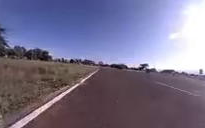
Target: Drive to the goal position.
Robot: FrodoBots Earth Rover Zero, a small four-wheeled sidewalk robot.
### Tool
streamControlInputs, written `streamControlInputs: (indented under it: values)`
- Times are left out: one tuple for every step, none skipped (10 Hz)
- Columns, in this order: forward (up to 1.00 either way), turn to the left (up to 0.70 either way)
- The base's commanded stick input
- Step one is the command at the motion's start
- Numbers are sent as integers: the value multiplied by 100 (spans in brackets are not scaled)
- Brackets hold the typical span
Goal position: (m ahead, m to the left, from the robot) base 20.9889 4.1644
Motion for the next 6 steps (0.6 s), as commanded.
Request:
streamControlInputs:
  values:
    - [100, -35]
    - [100, -37]
    - [100, -32]
    - [100, 0]
    - [100, 0]
    - [100, 0]
